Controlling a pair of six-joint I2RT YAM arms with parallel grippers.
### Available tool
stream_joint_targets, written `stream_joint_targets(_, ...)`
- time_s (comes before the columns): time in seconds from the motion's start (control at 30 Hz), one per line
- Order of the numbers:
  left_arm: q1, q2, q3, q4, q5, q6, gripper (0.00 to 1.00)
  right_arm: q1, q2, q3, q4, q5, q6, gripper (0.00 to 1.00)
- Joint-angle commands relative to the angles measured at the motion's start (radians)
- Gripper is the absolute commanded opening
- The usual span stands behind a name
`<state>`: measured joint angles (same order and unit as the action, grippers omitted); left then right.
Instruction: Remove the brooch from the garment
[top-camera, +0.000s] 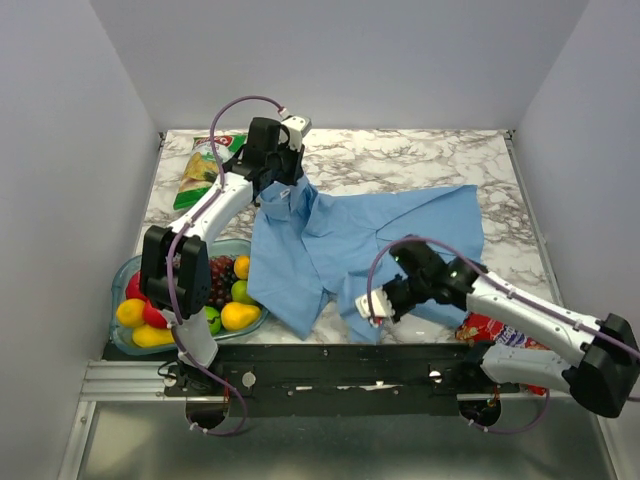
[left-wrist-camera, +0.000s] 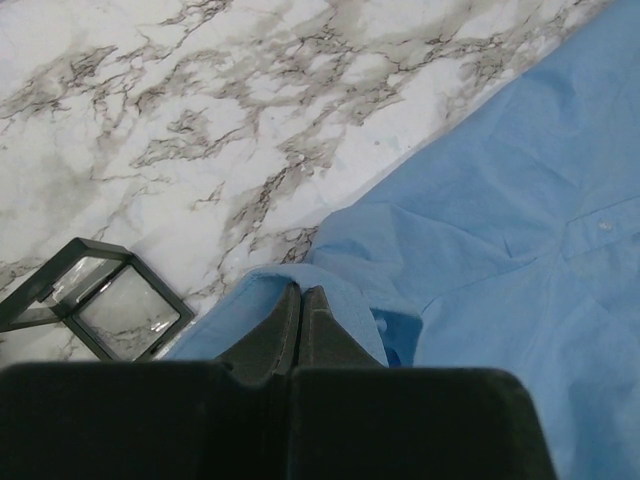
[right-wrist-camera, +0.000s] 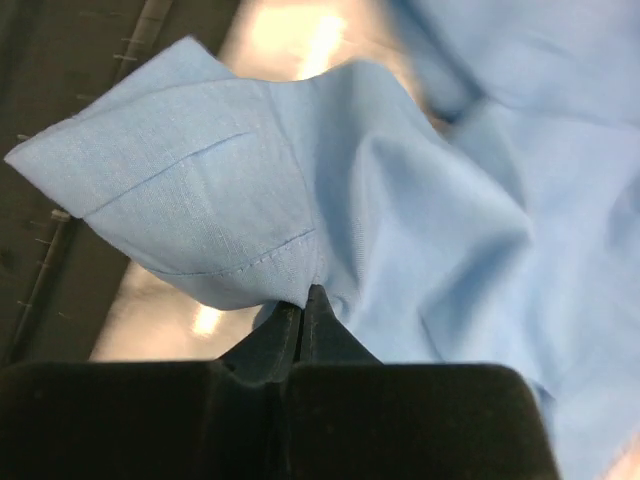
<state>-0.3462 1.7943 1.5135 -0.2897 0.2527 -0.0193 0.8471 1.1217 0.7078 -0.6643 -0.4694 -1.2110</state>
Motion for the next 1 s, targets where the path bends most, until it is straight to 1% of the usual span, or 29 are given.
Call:
stream_joint_targets(0.0,0.0,-0.072,-0.045,-0.069,0.053,0.039,0.0,-0.205,0.025,0.255,-0.05,0.058,0.047,0.0)
stream_joint_targets(0.03,0.0,-0.079,-0.059,-0.078,0.054,0.041,0.0,-0.25,0.112,0.33,-0.05,0.06,0.063,0.0)
stream_joint_targets(0.07,0.0,-0.096,-0.065,-0.089,0.057,0.038,0.0,-0.334,0.165,0.475,-0.044,0.063,0.109,0.0)
stream_joint_targets(0.13,0.0,-0.105,-0.069,-0.091,0.077,0.024,0.0,-0.405,0.293,0.663,-0.035,0.083,0.169,0.0)
stream_joint_targets(0.17,0.0,-0.096,-0.061,-0.101,0.094,0.024,0.0,-0.455,0.423,0.749,-0.008,0.089,0.232,0.0)
stream_joint_targets(0.2,0.0,-0.087,-0.046,-0.112,0.115,-0.017,0.0,-0.476,0.505,0.933,0.026,0.116,0.275,0.0)
stream_joint_targets(0.23,-0.002,-0.073,0.002,-0.126,0.146,-0.027,0.0,-0.493,0.576,1.016,0.066,0.129,0.316,0.01)
stream_joint_targets(0.27,-0.002,-0.037,0.032,-0.161,0.149,-0.037,0.0,-0.509,0.728,1.123,0.133,0.146,0.388,0.0)
stream_joint_targets(0.3,-0.002,-0.017,0.065,-0.181,0.148,-0.059,0.0,-0.511,0.804,1.222,0.164,0.217,0.43,0.0)
stream_joint_targets(0.33,-0.004,0.005,0.132,-0.201,0.131,-0.068,0.0,-0.511,0.879,1.463,0.186,0.257,0.473,0.0)
stream_joint_targets(0.37,-0.002,0.04,0.161,-0.232,0.128,-0.073,0.0,-0.513,0.968,1.583,0.219,0.3,0.557,0.01)
stream_joint_targets(0.4,-0.004,0.054,0.186,-0.242,0.122,-0.076,0.0,-0.513,1.094,1.683,0.248,0.393,0.594,0.01)
stream_joint_targets(0.43,-0.004,0.063,0.207,-0.244,0.109,-0.085,0.0,-0.513,1.146,1.816,0.29,0.438,0.623,0.0)
stream_joint_targets(0.47,-0.001,0.074,0.209,-0.24,0.087,-0.093,0.0,-0.513,1.174,1.834,0.386,0.489,0.661,0.03)
stream_joint_targets(0.5,-0.002,0.077,0.211,-0.239,0.074,-0.097,0.0,-0.51,1.184,1.82,0.444,0.596,0.674,0.04)
stream_joint_targets(0.53,-0.002,0.079,0.208,-0.241,0.063,-0.099,0.0,-0.511,1.169,1.787,0.509,0.647,0.683,0.05)
stream_joint_targets(0.57,-0.002,0.077,0.202,-0.24,0.048,-0.099,0.0,-0.514,1.15,1.669,0.651,0.699,0.683,0.05)
stream_joint_targets(0.6,-0.002,0.076,0.192,-0.239,0.045,-0.1,0.0,-0.517,1.123,1.614,0.72,0.778,0.686,0.04)
stream_joint_targets(0.63,-0.002,0.071,0.165,-0.239,0.042,-0.1,0.0,-0.523,1.086,1.574,0.754,0.804,0.699,0.04)
stream_joint_targets(0.67,-0.002,0.065,0.149,-0.239,0.042,-0.096,0.0,-0.536,1.078,1.546,0.746,0.821,0.743,0.11)
stream_joint_targets(0.7,-0.002,0.062,0.134,-0.241,0.042,-0.094,0.0,-0.539,1.072,1.54,0.735,0.843,0.746,0.32)
stream_joint_targets(0.73,-0.002,0.062,0.114,-0.238,0.04,-0.093,0.0,-0.539,1.063,1.529,0.721,0.832,0.731,0.51)
stream_joint_targets(0.77,-0.002,0.062,0.108,-0.239,0.04,-0.093,0.0,-0.539,1.052,1.52,0.674,0.803,0.699,0.68)
stream_joint_targets(0.8,-0.002,0.063,0.105,-0.239,0.043,-0.094,0.0,-0.539,1.035,1.475,0.667,0.749,0.686,0.75)
stream_joint_targets(0.87,-0.002,0.065,0.109,-0.241,0.048,-0.094,0.0,-0.539,0.97,1.414,0.666,0.718,0.653,0.84)
stream_joint_targets(0.9,-0.002,0.068,0.114,-0.241,0.048,-0.09,0.0,-0.54,0.939,1.338,0.667,0.704,0.624,0.86)
stream_joint_targets(0.97,-0.001,0.074,0.126,-0.246,0.042,-0.087,0.0,-0.548,0.882,1.252,0.666,0.689,0.607,0.89)
